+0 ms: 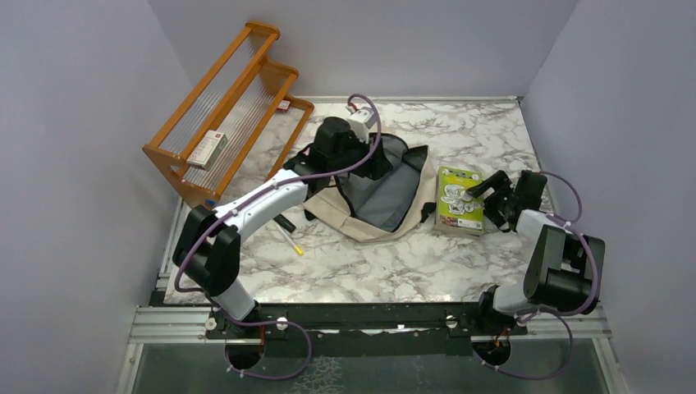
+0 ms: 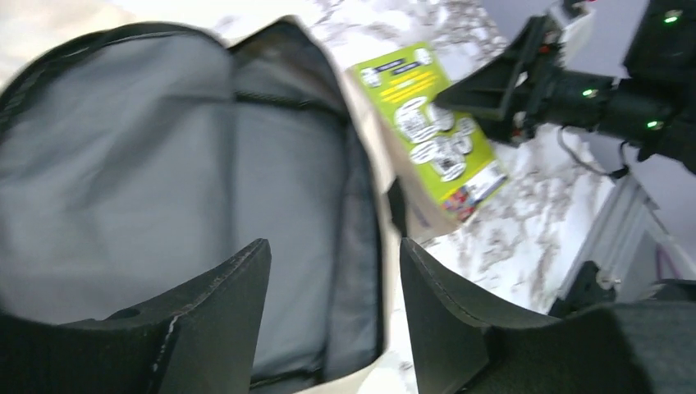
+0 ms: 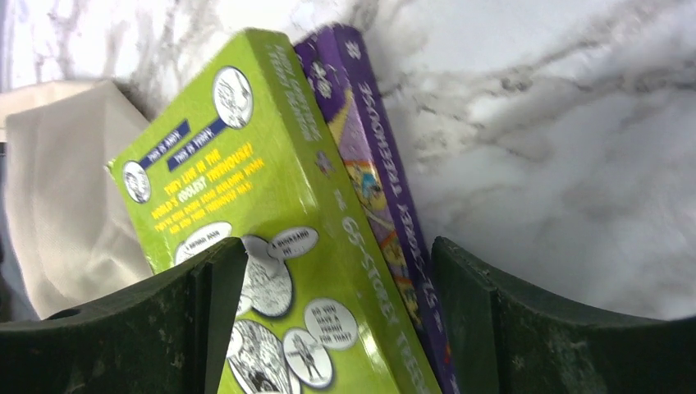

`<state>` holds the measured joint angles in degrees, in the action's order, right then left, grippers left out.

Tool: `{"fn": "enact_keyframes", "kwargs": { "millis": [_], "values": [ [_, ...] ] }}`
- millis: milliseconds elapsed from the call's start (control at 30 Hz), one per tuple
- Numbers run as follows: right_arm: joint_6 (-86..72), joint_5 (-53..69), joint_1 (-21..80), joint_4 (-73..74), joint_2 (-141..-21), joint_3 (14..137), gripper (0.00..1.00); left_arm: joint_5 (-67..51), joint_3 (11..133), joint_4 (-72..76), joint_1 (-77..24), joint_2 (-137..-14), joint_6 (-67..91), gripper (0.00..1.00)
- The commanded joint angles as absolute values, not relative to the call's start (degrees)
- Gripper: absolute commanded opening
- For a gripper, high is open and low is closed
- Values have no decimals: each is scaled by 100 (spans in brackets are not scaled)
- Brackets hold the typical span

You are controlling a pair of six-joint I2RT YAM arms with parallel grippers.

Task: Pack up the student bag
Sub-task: Move the book to the center of the board.

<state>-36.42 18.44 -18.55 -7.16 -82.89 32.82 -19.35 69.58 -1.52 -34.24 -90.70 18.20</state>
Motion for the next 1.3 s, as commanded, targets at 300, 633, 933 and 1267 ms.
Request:
{"fn": "enact_keyframes", "kwargs": {
  "millis": [300, 633, 933, 1267],
  "values": [
    [-3677, -95, -1811, 1144, -6678, 3301, 92, -763, 8179, 473, -5132, -11030, 3734, 57],
    [-3373, 881, -1811, 1158, -6792, 3163, 91, -918, 8898, 440, -5374, -12156, 4049, 57],
    [-3289, 1507, -1811, 881, -7160, 3037, 90, -1243, 9201, 531, -5396, -12753, 4131, 52],
    [-3176, 2257, -1811, 609, -7334, 2971, 88, -1405, 9350, 500, -5396, -13131, 3905, 29]
  ]
}}
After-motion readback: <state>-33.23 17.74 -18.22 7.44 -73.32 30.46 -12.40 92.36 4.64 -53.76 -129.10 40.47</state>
